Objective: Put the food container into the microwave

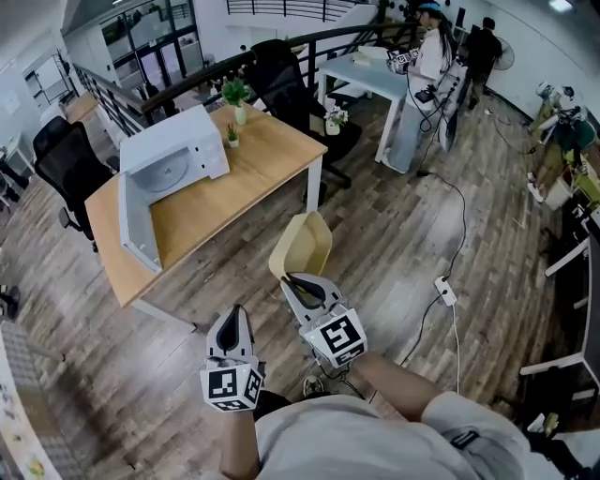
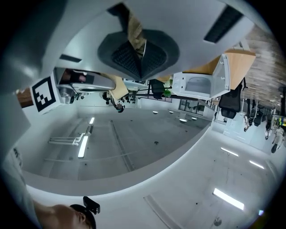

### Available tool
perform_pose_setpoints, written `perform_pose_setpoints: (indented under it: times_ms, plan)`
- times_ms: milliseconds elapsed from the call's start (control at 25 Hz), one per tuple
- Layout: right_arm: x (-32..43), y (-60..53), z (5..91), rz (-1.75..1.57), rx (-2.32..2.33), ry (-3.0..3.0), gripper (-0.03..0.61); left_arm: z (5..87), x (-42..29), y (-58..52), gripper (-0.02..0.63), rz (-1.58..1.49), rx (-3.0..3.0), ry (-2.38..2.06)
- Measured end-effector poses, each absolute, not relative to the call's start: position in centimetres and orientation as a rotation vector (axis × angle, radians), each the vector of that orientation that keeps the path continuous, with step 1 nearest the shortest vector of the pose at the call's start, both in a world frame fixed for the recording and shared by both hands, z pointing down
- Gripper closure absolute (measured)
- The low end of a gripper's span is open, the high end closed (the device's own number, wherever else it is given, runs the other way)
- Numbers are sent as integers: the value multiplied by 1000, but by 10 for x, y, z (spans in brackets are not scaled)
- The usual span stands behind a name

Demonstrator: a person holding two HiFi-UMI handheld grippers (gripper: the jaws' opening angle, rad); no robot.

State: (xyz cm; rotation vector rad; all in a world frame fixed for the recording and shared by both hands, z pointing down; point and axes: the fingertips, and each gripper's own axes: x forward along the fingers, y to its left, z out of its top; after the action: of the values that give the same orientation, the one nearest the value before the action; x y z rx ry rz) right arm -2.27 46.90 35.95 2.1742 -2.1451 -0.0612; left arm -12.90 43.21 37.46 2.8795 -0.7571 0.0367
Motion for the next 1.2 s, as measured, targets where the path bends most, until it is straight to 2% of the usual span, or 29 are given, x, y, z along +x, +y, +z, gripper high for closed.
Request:
perform_pose_setpoints:
  times_ms: [280,600,1200]
  plan:
    - [-6,456,371,-9,2178,-2171,555,389,-126,422,601,106,2860,-797]
    - [16,421,385,29,2178,-2118,555,403,-86,380,601,107,2856,-692]
    - [38,263,394,83,2158,-2069,555,404,-48,220,601,77,2864,-559]
